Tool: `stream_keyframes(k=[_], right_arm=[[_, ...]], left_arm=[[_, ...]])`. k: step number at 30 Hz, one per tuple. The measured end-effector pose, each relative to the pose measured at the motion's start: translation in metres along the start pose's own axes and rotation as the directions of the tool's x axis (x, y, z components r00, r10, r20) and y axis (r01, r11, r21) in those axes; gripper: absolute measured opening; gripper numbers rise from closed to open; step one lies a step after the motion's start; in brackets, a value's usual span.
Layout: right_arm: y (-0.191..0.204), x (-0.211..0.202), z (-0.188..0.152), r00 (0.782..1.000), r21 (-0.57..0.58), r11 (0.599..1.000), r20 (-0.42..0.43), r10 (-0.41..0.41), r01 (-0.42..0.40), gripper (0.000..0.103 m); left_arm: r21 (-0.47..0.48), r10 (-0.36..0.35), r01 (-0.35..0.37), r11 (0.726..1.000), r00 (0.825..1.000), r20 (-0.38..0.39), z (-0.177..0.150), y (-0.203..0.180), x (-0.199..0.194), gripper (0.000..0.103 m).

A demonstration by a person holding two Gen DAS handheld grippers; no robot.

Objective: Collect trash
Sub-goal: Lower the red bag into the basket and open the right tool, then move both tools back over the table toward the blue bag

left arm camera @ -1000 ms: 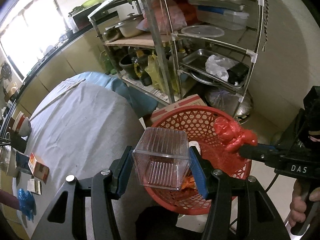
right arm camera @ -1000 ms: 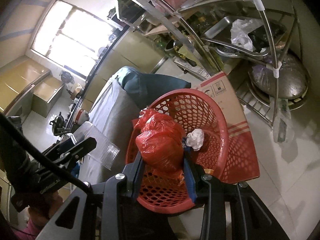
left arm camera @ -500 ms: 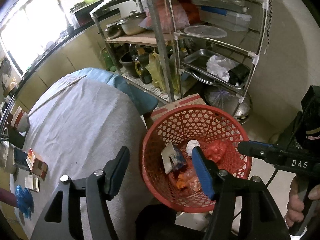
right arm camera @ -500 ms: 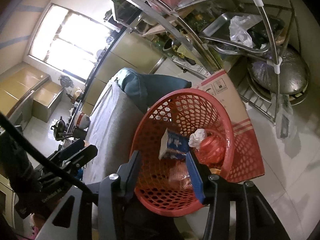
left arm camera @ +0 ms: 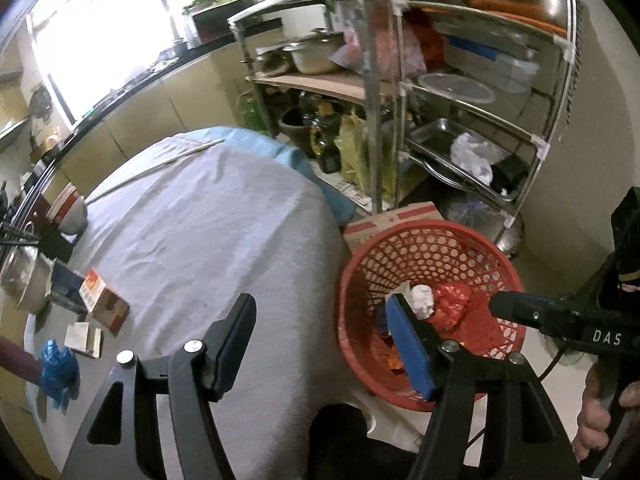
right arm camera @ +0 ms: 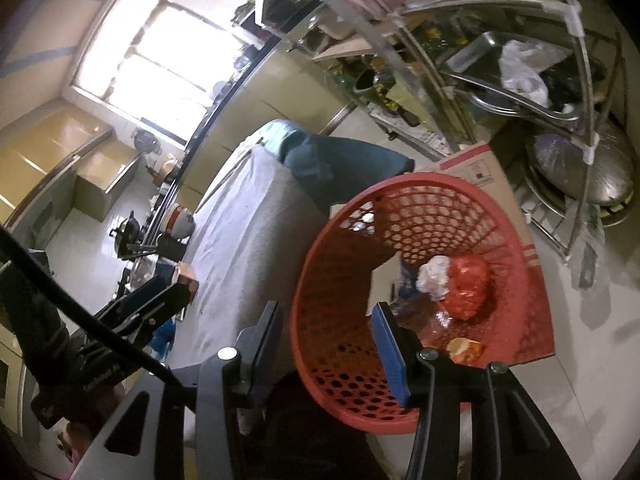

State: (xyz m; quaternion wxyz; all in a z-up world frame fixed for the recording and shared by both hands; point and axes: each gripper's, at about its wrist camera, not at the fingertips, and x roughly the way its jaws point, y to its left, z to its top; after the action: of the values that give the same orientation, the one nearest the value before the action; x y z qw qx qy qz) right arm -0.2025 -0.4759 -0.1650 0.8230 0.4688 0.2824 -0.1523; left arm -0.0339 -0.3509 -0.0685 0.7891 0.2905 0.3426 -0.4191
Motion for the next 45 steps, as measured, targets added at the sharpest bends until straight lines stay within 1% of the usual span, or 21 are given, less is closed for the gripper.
stream_keyframes(k=[5,10,13,15,17,19,20,21,22,23,25,27,28,30,31,32,35,37,41,43,45], right_arm=[[0.024,0.009,-0.003,1.0,-0.048,0.999,-0.024,0.009,-0.01,0.051],[0.048,0.018,-0.004,0.998,-0.094,0.995,-0.05,0.023,-0.028,0.051],[0.066,0.027,-0.005,0.997,-0.13,0.991,-0.074,0.031,-0.04,0.051],[0.084,0.035,-0.006,0.995,-0.166,0.985,-0.09,0.041,-0.055,0.051],[0.102,0.043,-0.007,0.993,-0.201,0.977,-0.105,0.053,-0.073,0.051],[0.12,0.052,-0.009,0.99,-0.235,0.968,-0.124,0.063,-0.091,0.051],[0.13,0.057,-0.01,0.988,-0.251,0.963,-0.136,0.07,-0.102,0.051],[0.139,0.062,-0.012,0.986,-0.266,0.957,-0.147,0.076,-0.114,0.051],[0.147,0.066,-0.013,0.985,-0.278,0.953,-0.155,0.08,-0.121,0.051],[0.16,0.072,-0.015,0.982,-0.299,0.945,-0.166,0.087,-0.134,0.051],[0.176,0.079,-0.019,0.978,-0.32,0.934,-0.183,0.103,-0.158,0.051],[0.196,0.087,-0.026,0.971,-0.341,0.921,-0.202,0.127,-0.191,0.051],[0.203,0.089,-0.029,0.968,-0.348,0.915,-0.21,0.134,-0.202,0.051],[0.22,0.098,-0.04,0.961,-0.373,0.9,-0.238,0.143,-0.227,0.051],[0.228,0.102,-0.045,0.957,-0.385,0.893,-0.251,0.144,-0.235,0.051],[0.235,0.105,-0.05,0.954,-0.395,0.886,-0.263,0.144,-0.243,0.051],[0.249,0.112,-0.064,0.945,-0.417,0.87,-0.293,0.146,-0.263,0.051],[0.256,0.117,-0.07,0.942,-0.436,0.86,-0.307,0.136,-0.266,0.051],[0.276,0.128,-0.077,0.939,-0.475,0.838,-0.322,0.12,-0.269,0.051],[0.284,0.133,-0.075,0.938,-0.48,0.834,-0.323,0.122,-0.274,0.056],[0.291,0.14,-0.073,0.938,-0.493,0.826,-0.326,0.115,-0.272,0.058]], left_arm=[[-0.044,0.021,-0.021,0.999,1.0,0.0,-0.009,0.022,-0.005,0.07],[-0.122,0.063,-0.066,0.99,0.998,-0.026,-0.026,0.059,-0.009,0.07],[-0.198,0.095,-0.101,0.975,0.995,-0.043,-0.041,0.092,-0.014,0.07],[-0.259,0.129,-0.14,0.956,0.99,-0.059,-0.056,0.12,-0.022,0.07],[-0.326,0.16,-0.177,0.929,0.984,-0.078,-0.072,0.148,-0.029,0.07],[-0.392,0.19,-0.214,0.895,0.977,-0.1,-0.089,0.177,-0.036,0.07],[-0.425,0.208,-0.236,0.874,0.972,-0.113,-0.099,0.193,-0.041,0.07],[-0.463,0.23,-0.265,0.846,0.964,-0.132,-0.112,0.212,-0.047,0.07],[-0.491,0.246,-0.288,0.823,0.958,-0.149,-0.122,0.226,-0.051,0.07],[-0.511,0.257,-0.303,0.805,0.953,-0.16,-0.13,0.237,-0.055,0.07],[-0.56,0.287,-0.342,0.755,0.939,-0.188,-0.152,0.264,-0.065,0.07],[-0.605,0.325,-0.393,0.692,0.919,-0.225,-0.177,0.288,-0.077,0.07],[-0.622,0.334,-0.408,0.668,0.912,-0.238,-0.187,0.298,-0.082,0.07],[-0.65,0.349,-0.431,0.626,0.9,-0.26,-0.206,0.313,-0.089,0.07],[-0.658,0.355,-0.439,0.612,0.896,-0.268,-0.212,0.317,-0.092,0.071],[-0.669,0.362,-0.453,0.589,0.888,-0.283,-0.223,0.323,-0.096,0.071],[-0.687,0.364,-0.471,0.554,0.878,-0.309,-0.243,0.331,-0.1,0.071],[-0.695,0.35,-0.471,0.544,0.88,-0.322,-0.251,0.335,-0.099,0.071],[-0.699,0.344,-0.472,0.537,0.879,-0.329,-0.254,0.342,-0.095,0.071],[-0.703,0.342,-0.465,0.539,0.883,-0.321,-0.251,0.346,-0.094,0.071],[-0.702,0.343,-0.458,0.545,0.886,-0.312,-0.247,0.351,-0.094,0.071]])
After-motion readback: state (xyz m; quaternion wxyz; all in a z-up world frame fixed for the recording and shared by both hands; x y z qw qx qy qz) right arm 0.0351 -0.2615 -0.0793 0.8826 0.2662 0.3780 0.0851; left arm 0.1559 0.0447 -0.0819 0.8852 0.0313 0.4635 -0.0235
